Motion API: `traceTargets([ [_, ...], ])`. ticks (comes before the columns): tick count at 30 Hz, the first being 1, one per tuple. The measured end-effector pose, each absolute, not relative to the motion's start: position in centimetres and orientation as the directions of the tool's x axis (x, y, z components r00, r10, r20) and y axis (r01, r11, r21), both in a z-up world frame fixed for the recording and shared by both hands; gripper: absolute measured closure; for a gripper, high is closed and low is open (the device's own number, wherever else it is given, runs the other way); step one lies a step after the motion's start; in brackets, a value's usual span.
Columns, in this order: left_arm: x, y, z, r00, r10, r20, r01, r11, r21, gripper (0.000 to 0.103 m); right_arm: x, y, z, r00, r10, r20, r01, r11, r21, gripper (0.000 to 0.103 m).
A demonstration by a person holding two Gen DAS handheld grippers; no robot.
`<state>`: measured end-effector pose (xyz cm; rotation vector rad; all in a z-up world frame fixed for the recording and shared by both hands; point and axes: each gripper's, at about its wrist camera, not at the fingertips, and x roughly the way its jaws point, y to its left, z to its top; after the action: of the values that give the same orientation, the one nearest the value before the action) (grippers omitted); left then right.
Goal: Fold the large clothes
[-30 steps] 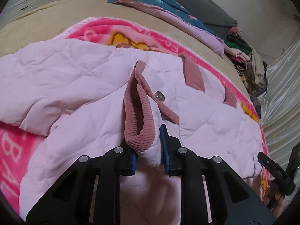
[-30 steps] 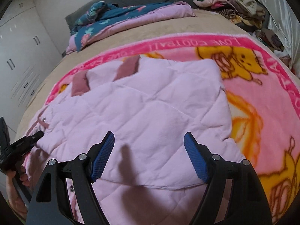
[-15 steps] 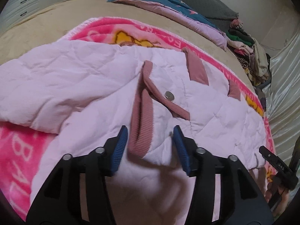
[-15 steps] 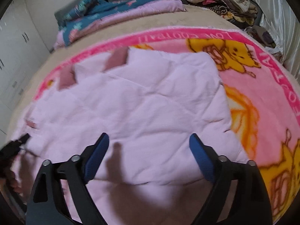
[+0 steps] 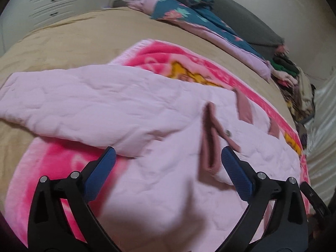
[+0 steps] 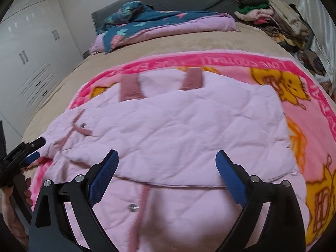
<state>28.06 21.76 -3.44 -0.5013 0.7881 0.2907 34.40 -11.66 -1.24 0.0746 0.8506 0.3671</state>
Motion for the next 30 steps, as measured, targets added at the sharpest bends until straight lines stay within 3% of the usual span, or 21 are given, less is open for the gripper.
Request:
traceTargets([
  [30,20.7,33.0,-3.2,0.642,0.269,-0.718,-0.631,0.717,-0.296,0.009,30.9,7.2,1.9,0.526,0.5,-0.688,-0.555,0.815,0.168,0.005],
])
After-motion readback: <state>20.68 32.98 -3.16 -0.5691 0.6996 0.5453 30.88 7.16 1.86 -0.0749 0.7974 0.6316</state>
